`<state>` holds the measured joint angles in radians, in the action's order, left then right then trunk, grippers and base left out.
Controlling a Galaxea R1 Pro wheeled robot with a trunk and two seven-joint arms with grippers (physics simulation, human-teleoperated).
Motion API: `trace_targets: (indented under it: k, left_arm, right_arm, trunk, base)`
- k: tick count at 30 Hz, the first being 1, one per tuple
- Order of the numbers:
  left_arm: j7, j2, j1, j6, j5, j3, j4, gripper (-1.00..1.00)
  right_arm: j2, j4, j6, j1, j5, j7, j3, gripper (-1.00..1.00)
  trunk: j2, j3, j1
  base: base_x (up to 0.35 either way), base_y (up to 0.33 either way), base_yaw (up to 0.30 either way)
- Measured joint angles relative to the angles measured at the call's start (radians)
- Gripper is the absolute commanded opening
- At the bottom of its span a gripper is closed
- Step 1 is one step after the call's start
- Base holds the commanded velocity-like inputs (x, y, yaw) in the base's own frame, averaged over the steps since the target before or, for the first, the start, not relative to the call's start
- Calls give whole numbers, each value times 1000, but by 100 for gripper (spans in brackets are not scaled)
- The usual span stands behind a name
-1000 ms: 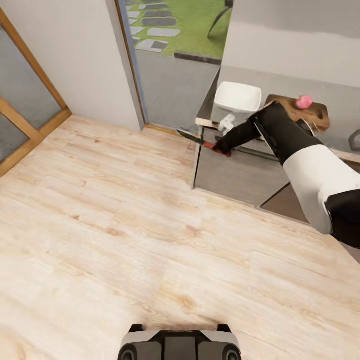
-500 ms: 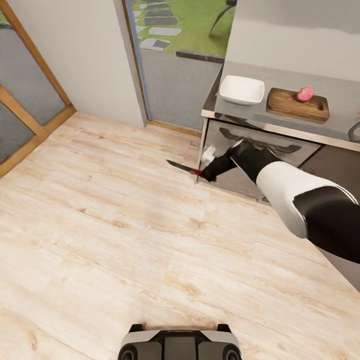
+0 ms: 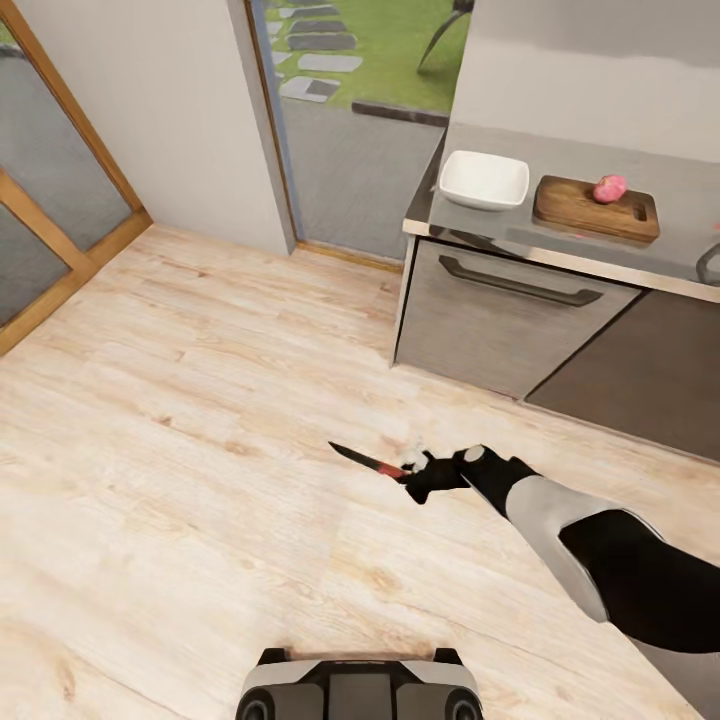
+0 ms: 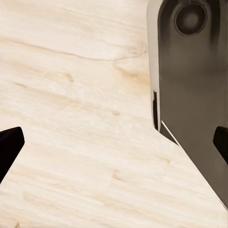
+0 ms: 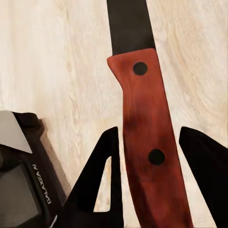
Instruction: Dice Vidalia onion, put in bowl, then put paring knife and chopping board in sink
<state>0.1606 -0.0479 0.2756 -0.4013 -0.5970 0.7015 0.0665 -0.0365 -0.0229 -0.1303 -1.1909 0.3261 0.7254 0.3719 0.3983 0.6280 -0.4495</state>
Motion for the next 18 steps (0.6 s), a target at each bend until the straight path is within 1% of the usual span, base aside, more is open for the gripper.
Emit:
trace_targets:
  k: [1,2,3,4,5,6,9,10,12,14,16,17,18]
  left_arm:
    - [0,-1,0,0,0,0,-2,100]
    - [1,-4,0,-1,0,-1,-11,100]
    - [2,-4,0,-1,1,-2,-21,100]
    - [2,-4,0,-1,2,-3,-26,100]
    - [3,-5,0,-1,3,-3,-44,100]
    - [3,-5,0,-2,3,-4,-54,100]
    - [2,-6,0,-4,3,-5,-69,100]
    - [3,-5,0,-4,3,-5,-73,100]
    - [3,-4,1,-4,3,-7,-75,100]
    - [3,-3,1,-4,3,-8,-85,100]
    - [4,-3,1,-4,3,-8,-108,100]
    - [4,-3,1,-4,3,-8,-126,100]
    - [4,-4,1,-4,2,-9,-136,100]
  right_arm:
    - [2,0,-12,16,-11,-9,-7,-100]
    - [14,0,-44,56,-47,-36,-6,-100]
    - [23,0,-60,83,-75,-56,-8,-100]
    - [28,-1,-66,94,-92,-65,-12,-100]
    - [41,0,-77,122,-130,-86,-9,-100]
    - [53,0,-84,143,-154,-94,-10,-100]
    - [91,0,-116,196,-197,-108,-11,-100]
    - [121,1,-165,242,-221,-130,-13,-100]
    - [156,1,-210,287,-244,-159,-12,-100]
    - [190,1,-254,334,-287,-177,-13,-100]
    - [221,2,-287,380,-359,-186,-17,-100]
    - [238,2,-304,418,-420,-191,-19,-100]
    - [247,2,-316,447,-464,-193,-19,-100]
  trunk:
    - [0,0,0]
    - [0,0,0]
    - [0,0,0]
    - [0,0,0]
    - [0,0,0]
    - [0,0,0]
    - [0,0,0]
    - [0,0,0]
    - [0,0,0]
    - [0,0,0]
    - [0,0,0]
    - [0,0,0]
    - [0,0,0]
  base:
    - [0,0,0]
    - [0,0,0]
    - [0,0,0]
    - [0,0,0]
    - [0,0,0]
    - [0,0,0]
    - [0,0,0]
    - [0,0,0]
    - [0,0,0]
    - [0,0,0]
    - [0,0,0]
    - [0,0,0]
    - [0,0,0]
